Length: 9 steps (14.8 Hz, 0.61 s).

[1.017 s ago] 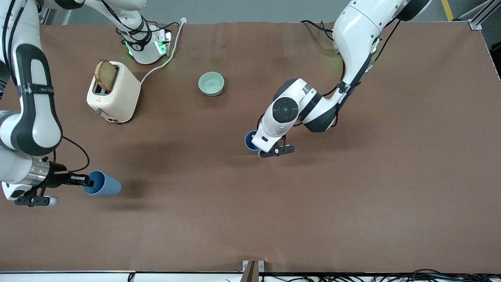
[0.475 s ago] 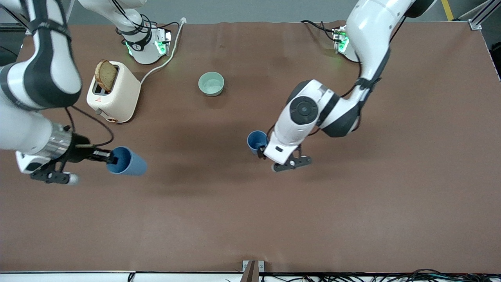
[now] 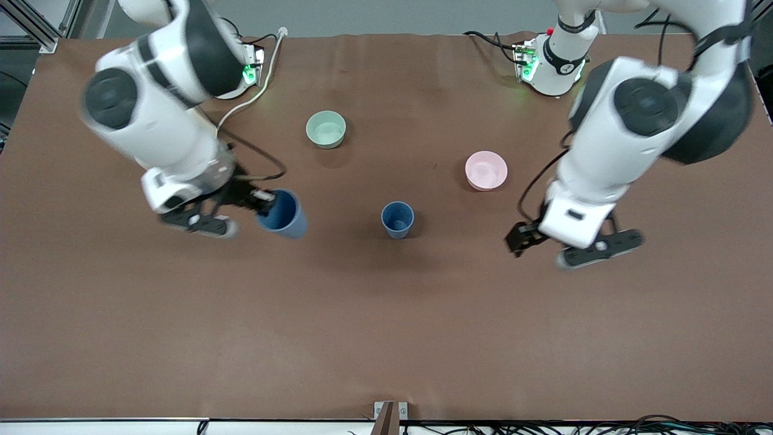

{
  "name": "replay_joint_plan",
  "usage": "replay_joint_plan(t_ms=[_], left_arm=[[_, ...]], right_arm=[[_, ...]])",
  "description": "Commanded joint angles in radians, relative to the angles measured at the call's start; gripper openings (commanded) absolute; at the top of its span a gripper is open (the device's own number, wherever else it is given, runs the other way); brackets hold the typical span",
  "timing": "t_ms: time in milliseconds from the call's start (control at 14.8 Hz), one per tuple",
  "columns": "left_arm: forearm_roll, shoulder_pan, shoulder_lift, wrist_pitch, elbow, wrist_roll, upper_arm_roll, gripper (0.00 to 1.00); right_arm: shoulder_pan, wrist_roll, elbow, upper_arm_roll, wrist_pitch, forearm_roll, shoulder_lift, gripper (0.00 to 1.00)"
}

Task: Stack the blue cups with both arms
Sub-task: 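Bring the right gripper's cup above the placed cup while the left gripper withdraws, then lower the held cup into the other cup and open the right gripper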

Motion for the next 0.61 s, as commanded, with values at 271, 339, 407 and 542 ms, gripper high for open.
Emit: replay_joint_plan(t_ms=[271, 339, 407, 542], left_arm=[[-0.075, 0.161, -0.253, -0.247, -0.043, 0.378, 0.006, 1.0], [-0.083, 0.164, -0.265, -0.284, -0.046, 0.433, 0.026, 1.0], [-0.092, 0.157, -0.285, -0.325, -0.047, 0.481, 0.065, 1.0], [-0.138, 0.134, -0.324, -0.352, -0.069, 0.527, 0.136, 1.0]], right_arm=[[0.281, 0.463, -0.026, -0.01, 0.159, -0.105, 0.052, 0.0], [0.316, 0.509, -0.026, -0.01, 0.182, -0.119, 0.081, 0.0], [0.341, 0.551, -0.026, -0.013, 0.202, -0.139, 0.106, 0.0], [0.343, 0.582, -0.028, -0.011, 0.243, -0.182, 0.13, 0.0]])
